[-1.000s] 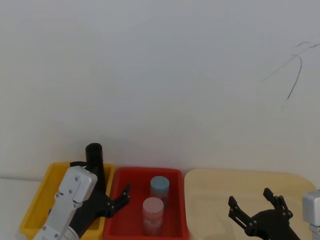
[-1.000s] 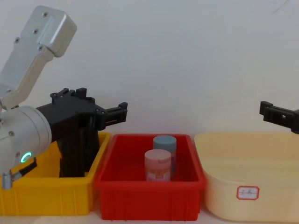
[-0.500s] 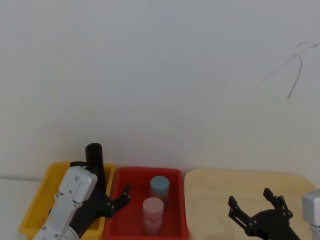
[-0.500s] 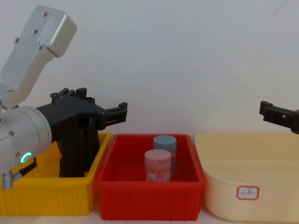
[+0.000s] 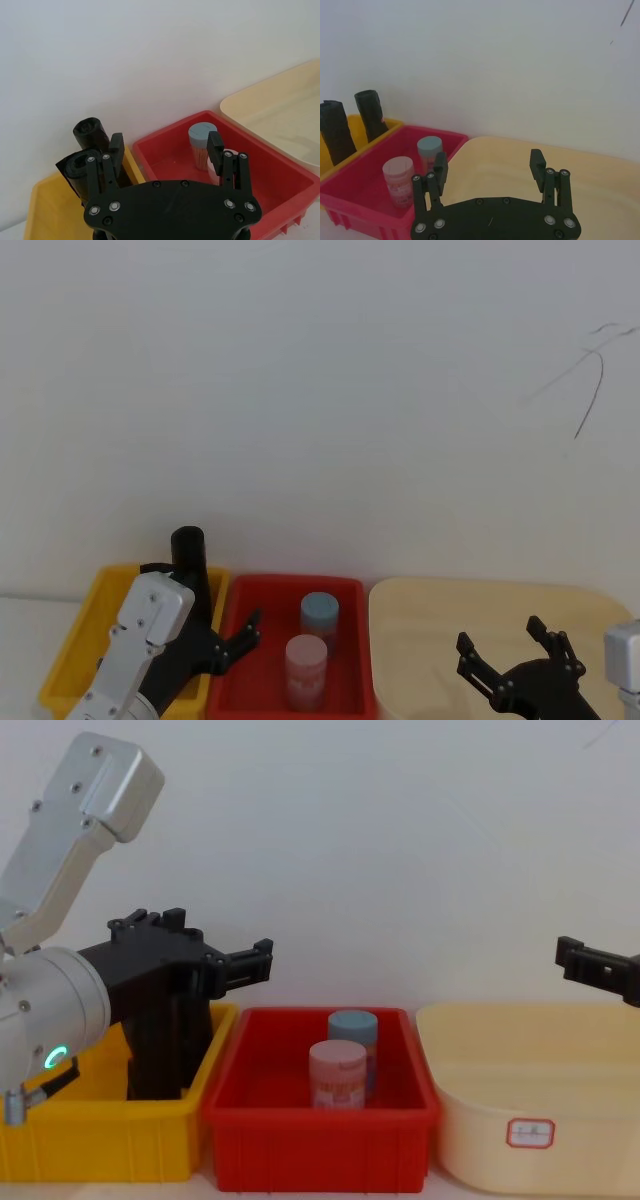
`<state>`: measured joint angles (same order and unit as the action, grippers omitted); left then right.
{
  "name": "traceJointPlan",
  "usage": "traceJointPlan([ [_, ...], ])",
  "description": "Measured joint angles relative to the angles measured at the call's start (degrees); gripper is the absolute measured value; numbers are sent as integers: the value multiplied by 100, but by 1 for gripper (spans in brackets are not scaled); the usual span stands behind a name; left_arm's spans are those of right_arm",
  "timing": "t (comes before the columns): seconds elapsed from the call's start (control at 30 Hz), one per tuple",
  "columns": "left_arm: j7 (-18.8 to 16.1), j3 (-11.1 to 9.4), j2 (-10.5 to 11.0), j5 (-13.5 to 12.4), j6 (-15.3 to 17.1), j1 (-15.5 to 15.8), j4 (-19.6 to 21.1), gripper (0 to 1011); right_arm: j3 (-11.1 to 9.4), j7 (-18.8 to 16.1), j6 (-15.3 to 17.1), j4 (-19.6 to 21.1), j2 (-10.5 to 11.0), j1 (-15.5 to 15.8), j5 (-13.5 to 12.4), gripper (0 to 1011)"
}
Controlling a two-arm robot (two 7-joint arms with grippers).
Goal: Pick up the garbage bag with the one hand and transfer it to the other hand.
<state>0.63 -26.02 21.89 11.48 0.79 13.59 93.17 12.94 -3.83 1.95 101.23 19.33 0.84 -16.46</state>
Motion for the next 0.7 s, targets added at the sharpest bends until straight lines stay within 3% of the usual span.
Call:
traceJointPlan([
  [0.7,0,0,0,0,0,0,0,1000,0,0,0,0,0,0,0,1001],
])
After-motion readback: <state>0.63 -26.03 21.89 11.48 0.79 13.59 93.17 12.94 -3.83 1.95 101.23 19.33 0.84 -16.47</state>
